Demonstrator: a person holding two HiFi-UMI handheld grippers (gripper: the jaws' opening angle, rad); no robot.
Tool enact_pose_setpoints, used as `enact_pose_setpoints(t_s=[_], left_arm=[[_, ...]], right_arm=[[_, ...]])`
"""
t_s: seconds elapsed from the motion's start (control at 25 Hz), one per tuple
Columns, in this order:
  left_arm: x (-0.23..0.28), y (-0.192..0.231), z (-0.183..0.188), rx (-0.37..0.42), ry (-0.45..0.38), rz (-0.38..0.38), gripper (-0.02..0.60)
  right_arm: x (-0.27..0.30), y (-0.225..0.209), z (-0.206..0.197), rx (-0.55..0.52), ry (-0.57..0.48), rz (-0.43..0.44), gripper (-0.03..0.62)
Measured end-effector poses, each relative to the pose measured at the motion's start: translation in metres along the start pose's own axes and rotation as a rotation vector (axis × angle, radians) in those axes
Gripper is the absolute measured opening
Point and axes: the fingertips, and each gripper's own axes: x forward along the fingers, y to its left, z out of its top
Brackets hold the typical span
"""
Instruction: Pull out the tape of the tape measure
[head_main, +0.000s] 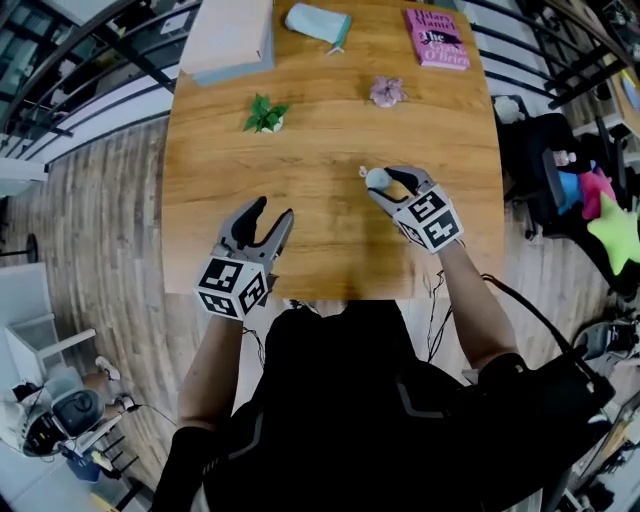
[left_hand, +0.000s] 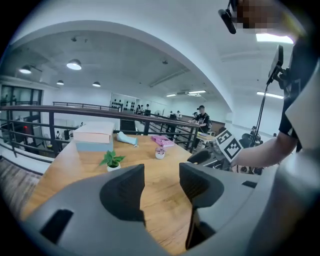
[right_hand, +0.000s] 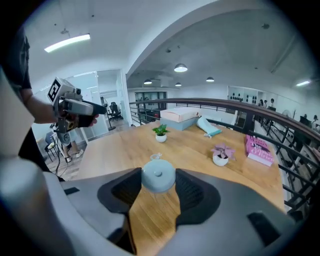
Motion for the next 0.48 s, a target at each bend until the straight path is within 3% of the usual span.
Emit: enact_pose_setpoints(t_s=[0.48], left_arm=[[-0.038,-0.012,0.059,0.117,-0.125,-0.162,0.236]], right_arm=[[-0.083,0.055,0.099,-0.05,-0.122,-0.079,0.222]])
